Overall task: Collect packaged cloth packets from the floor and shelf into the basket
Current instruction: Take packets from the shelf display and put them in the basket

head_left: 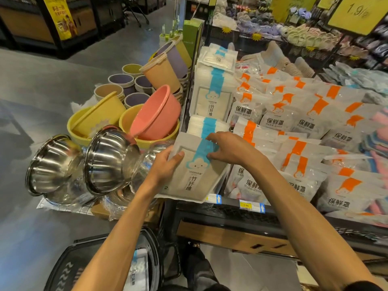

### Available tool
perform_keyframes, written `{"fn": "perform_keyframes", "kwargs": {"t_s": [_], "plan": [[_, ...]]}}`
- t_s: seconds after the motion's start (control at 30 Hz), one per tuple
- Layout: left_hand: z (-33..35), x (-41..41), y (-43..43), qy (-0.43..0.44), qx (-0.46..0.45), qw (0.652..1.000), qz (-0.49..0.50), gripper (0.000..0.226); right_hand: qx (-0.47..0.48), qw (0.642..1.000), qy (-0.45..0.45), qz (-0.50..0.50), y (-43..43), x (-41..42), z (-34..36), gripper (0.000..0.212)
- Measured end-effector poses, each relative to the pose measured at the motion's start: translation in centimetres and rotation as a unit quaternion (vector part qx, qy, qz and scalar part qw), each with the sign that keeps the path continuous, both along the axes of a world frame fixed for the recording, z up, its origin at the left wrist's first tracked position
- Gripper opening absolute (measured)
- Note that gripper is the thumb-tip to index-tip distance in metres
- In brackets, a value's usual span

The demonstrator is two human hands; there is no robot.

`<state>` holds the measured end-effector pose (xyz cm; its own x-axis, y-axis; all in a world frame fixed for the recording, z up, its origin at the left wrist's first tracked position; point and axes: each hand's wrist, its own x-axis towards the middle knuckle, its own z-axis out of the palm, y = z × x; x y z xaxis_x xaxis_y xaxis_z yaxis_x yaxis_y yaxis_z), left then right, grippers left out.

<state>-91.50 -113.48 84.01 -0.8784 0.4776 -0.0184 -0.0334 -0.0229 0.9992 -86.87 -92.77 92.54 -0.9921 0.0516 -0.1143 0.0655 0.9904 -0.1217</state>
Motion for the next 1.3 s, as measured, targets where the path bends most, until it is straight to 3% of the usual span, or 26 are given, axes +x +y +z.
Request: {"fn": "perform_keyframes", "kwargs": {"t_s": [0.23,0.5,0.57,0.7,0.87,1.0,1.3], "plan": [[0.7,-0.8,2.4,0.018,0.03,0.999,-0.015,0.016,-0.058,0.998,-0.025,-0.014,1.6,-0.6,1.5,0.04],[-0.2,-2.4,5.2,-0.011,0.05,0.998,-0.034,0.013,-0.059,0.994,-0.054,-0.069,4.3,-2.3,2.3,0.039],[-1.6,-3.4,5.3,0.024,0.009,0.999,-0.02,0.012,-0.042,0.994,-0.045,-0.085,4.9,-3.1,2.3,0.041],[-6.2,-5.6,4.8,0.104,-0.178,0.978,0.01,0.028,-0.02,0.994,-0.035,-0.1,5.7,-4.4,0.9,0.038],[-12.9,-5.6,3.8,0.164,-0.377,0.911,-0.008,0.077,-0.017,0.99,-0.052,-0.128,5.8,-5.8,-3.3,0.042],[-16.7,-3.7,3.1,0.096,-0.42,0.901,-0.052,0.104,-0.023,0.99,-0.078,-0.119,5.7,-6.8,-6.3,0.04],[-17.6,-2.0,2.4,0.108,-0.416,0.902,-0.043,0.102,-0.012,0.988,-0.094,-0.125,4.7,-7.0,-12.2,0.035]]}}
